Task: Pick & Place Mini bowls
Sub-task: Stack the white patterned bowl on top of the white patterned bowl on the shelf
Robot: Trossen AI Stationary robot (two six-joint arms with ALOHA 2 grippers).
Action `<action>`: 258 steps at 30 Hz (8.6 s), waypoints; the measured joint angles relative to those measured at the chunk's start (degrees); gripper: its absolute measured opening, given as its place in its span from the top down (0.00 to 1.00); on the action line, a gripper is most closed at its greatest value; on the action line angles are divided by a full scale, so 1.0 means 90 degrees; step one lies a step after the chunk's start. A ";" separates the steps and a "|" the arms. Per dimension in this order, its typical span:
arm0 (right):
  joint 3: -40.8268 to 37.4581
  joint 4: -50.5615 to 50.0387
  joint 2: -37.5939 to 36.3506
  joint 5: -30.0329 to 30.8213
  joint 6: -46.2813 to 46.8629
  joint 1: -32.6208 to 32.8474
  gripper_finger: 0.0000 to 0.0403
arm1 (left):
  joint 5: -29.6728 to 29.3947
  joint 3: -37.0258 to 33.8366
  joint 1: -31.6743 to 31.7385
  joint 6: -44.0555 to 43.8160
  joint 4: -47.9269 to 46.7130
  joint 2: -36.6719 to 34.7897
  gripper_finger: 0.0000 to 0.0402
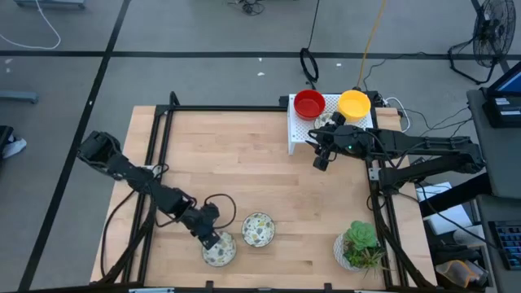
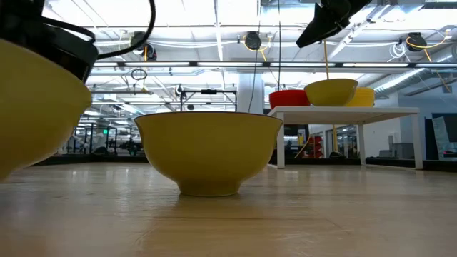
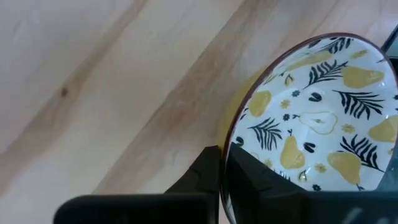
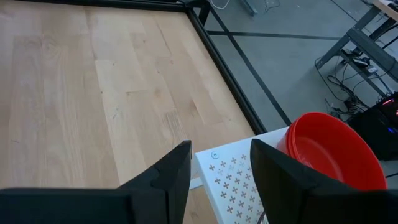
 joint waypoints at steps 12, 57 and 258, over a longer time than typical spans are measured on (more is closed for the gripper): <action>-0.0002 -0.0001 0.0002 -0.0002 -0.0050 -0.0002 0.61 | 0.0407 -0.0001 0.2224 0.2234 -0.0590 -0.0095 0.95; -0.1061 0.1563 0.0067 -0.1172 -0.0525 0.0000 0.61 | 0.1500 0.0832 0.5449 0.3886 0.1334 0.1032 0.88; -0.0287 0.1072 0.1970 -0.2318 0.0063 0.2012 0.69 | 0.0591 0.0824 0.4660 0.5547 -0.1153 -0.2253 0.63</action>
